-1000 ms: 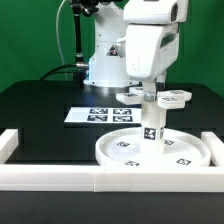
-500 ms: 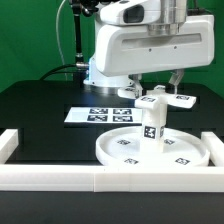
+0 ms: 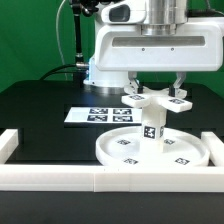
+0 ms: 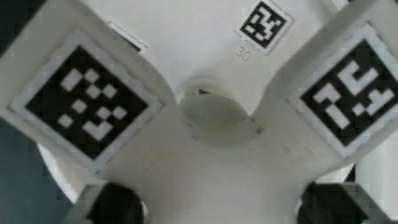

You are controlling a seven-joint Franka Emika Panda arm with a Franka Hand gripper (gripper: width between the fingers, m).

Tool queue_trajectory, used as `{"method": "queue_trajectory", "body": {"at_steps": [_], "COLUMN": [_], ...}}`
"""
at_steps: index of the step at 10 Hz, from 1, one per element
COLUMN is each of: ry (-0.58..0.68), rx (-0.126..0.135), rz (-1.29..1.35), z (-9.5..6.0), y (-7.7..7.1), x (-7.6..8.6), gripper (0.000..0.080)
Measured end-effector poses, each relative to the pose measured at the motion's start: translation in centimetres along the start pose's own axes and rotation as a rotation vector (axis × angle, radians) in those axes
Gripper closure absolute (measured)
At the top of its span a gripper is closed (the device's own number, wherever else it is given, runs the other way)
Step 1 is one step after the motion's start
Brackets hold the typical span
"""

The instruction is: Assemble round table

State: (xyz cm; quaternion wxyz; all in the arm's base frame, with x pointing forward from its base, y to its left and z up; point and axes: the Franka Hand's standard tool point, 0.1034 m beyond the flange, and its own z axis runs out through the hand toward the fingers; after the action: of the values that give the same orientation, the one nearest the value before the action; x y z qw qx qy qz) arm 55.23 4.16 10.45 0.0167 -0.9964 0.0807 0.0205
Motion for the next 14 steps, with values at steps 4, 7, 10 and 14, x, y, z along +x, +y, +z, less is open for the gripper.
{"method": "queue_trajectory", "body": {"at_steps": [4,7,10,14], "ry": [0.007,0.05,0.054,0.065], "rx": [0.042,0.09,0.121,0.149], "rz": [0.336,0.693,1.023,1.285], "z": [0.07,0.13,0.07,0.03], "y": [0.15,0.17,0.08,0.07], "x": [0.11,0.04,0.21,0.44], "gripper": [0.0366,0.0366,0.0366,0.0366]}}
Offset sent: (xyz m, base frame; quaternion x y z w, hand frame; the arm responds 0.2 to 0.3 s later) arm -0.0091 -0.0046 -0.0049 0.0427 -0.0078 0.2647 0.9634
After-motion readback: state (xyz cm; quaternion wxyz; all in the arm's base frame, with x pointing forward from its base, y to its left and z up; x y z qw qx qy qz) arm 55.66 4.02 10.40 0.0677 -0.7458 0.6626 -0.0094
